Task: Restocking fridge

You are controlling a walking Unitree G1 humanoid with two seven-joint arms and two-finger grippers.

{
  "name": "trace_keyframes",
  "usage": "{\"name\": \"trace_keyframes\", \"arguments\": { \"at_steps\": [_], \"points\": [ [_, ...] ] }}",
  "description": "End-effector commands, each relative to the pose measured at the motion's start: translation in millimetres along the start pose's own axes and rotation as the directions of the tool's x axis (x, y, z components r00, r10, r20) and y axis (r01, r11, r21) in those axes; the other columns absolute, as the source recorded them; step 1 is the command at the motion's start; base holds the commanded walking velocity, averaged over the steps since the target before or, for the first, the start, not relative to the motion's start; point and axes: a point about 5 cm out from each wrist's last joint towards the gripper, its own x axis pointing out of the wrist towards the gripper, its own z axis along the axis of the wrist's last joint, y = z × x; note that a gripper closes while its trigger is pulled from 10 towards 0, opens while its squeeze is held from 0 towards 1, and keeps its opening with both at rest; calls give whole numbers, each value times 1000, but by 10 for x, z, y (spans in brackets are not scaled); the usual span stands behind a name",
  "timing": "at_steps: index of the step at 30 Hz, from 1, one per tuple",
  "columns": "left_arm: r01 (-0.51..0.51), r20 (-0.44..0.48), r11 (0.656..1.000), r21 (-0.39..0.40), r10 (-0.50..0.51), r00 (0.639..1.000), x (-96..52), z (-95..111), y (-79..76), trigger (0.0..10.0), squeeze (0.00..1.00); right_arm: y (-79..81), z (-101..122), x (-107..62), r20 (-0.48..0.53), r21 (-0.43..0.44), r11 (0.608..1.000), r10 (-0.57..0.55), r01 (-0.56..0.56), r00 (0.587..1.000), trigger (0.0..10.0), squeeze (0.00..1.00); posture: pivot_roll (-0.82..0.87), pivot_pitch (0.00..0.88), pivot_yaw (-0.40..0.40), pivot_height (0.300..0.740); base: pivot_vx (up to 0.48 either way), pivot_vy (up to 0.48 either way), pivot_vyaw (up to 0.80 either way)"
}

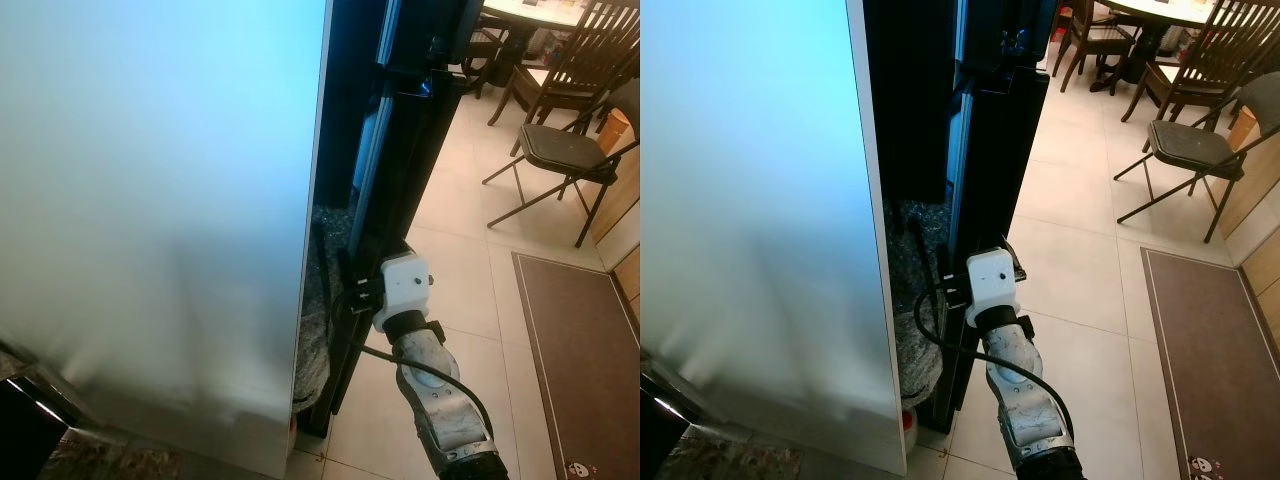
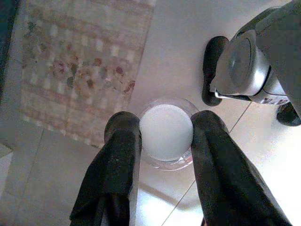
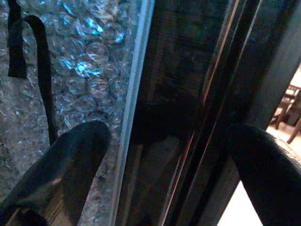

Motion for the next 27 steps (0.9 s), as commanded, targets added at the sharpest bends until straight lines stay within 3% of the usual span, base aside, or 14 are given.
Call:
{"name": "trace_keyframes", "arguments": {
  "at_steps": [1,17,27],
  "points": [
    [0,-14,1000,-1,0,1000,-11,-51,-7,10000,0,5,8,-1,15,-25,1000,4,-4,1000,10000,0,76,0,-91,740,0,0,0],
    [4,-15,1000,10,-4,1000,-11,-52,-3,10000,0,-162,-35,-134,12,-53,991,-119,119,993,10000,0,71,0,-89,740,0,0,0],
    [5,-12,1000,12,-5,1000,-13,-57,0,10000,0,-272,-83,-119,-1,-77,987,-142,141,990,10000,0,72,0,-85,740,0,0,0]
  ]
}}
